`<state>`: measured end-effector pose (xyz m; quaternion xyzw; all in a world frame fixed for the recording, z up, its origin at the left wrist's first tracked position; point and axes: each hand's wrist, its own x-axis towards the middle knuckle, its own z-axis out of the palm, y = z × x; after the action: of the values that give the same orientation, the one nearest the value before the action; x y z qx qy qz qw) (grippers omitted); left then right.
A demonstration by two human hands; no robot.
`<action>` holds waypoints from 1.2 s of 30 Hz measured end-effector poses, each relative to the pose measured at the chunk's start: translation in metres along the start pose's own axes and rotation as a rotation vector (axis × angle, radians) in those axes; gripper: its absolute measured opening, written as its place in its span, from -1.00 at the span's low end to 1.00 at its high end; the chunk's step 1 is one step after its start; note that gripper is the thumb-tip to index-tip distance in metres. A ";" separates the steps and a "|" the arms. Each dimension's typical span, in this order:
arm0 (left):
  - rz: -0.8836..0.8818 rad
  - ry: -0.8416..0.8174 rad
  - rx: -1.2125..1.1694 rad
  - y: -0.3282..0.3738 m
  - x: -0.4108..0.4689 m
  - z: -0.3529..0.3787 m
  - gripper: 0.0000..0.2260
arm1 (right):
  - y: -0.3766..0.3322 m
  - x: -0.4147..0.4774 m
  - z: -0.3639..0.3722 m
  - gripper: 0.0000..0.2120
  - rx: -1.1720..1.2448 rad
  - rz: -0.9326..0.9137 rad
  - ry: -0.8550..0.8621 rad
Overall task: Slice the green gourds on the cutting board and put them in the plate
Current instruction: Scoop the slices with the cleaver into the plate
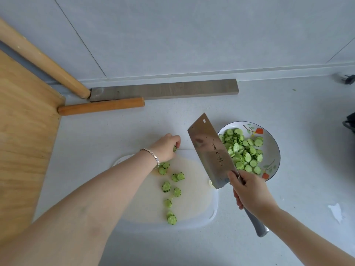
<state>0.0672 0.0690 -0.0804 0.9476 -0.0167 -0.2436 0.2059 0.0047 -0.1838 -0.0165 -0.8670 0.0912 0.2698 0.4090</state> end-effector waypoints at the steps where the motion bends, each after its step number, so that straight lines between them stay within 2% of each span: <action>1: 0.024 0.042 -0.006 0.001 -0.003 0.003 -0.81 | 0.000 0.000 0.001 -0.65 0.001 0.004 -0.001; 4: 0.095 0.154 0.001 0.002 -0.020 0.019 -0.82 | 0.002 -0.003 0.004 -0.64 0.003 0.014 -0.016; 9: 0.256 0.215 0.079 -0.001 -0.057 0.049 -0.96 | 0.009 -0.009 0.009 -0.63 -0.022 0.027 -0.039; 10: 0.282 0.243 0.090 0.001 -0.063 0.051 -0.93 | 0.011 -0.009 0.009 -0.63 -0.025 0.033 -0.040; 12: 0.290 0.344 0.067 0.000 -0.069 0.048 -0.85 | 0.012 -0.010 0.010 -0.64 -0.031 0.040 -0.046; 14: 0.240 0.425 0.032 -0.002 -0.065 0.037 -0.93 | 0.013 -0.010 0.010 -0.63 -0.036 0.036 -0.044; 15: 0.186 0.431 0.027 -0.003 -0.059 0.031 -0.94 | 0.012 -0.010 0.010 -0.63 -0.038 0.033 -0.040; 17: 0.052 0.383 0.017 -0.004 -0.045 0.021 -0.79 | 0.011 -0.010 0.011 -0.63 -0.038 0.026 -0.029; 19: -0.017 0.267 -0.018 -0.001 -0.029 0.016 -0.68 | 0.009 -0.009 0.012 -0.64 -0.032 0.022 -0.021; 21: -0.027 0.142 -0.030 0.004 -0.017 0.014 -0.65 | 0.008 -0.009 0.012 -0.65 -0.026 0.028 -0.016; 23: -0.021 0.085 -0.014 0.008 -0.009 0.016 -0.70 | 0.007 -0.010 0.011 -0.65 -0.020 0.034 -0.008; 26: -0.014 0.136 0.086 0.011 -0.007 0.017 -0.76 | 0.006 -0.010 0.008 -0.65 -0.011 0.037 0.002; 29: 0.096 0.257 0.227 0.012 -0.021 0.023 -0.78 | 0.006 -0.009 0.006 -0.65 -0.005 0.044 0.008; 31: 0.183 0.257 0.283 0.010 -0.039 0.031 -0.92 | 0.006 -0.008 0.005 -0.64 -0.004 0.045 0.006; 34: 0.296 0.286 0.243 0.004 -0.061 0.036 -0.78 | 0.006 -0.005 0.005 -0.63 -0.007 0.037 0.001; 36: 0.227 0.381 0.181 -0.005 -0.063 0.031 -0.87 | 0.005 -0.003 0.006 -0.63 -0.008 0.025 -0.006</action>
<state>-0.0028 0.0704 -0.0789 0.9831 -0.1058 -0.0333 0.1455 -0.0016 -0.1827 -0.0210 -0.8665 0.0996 0.2781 0.4023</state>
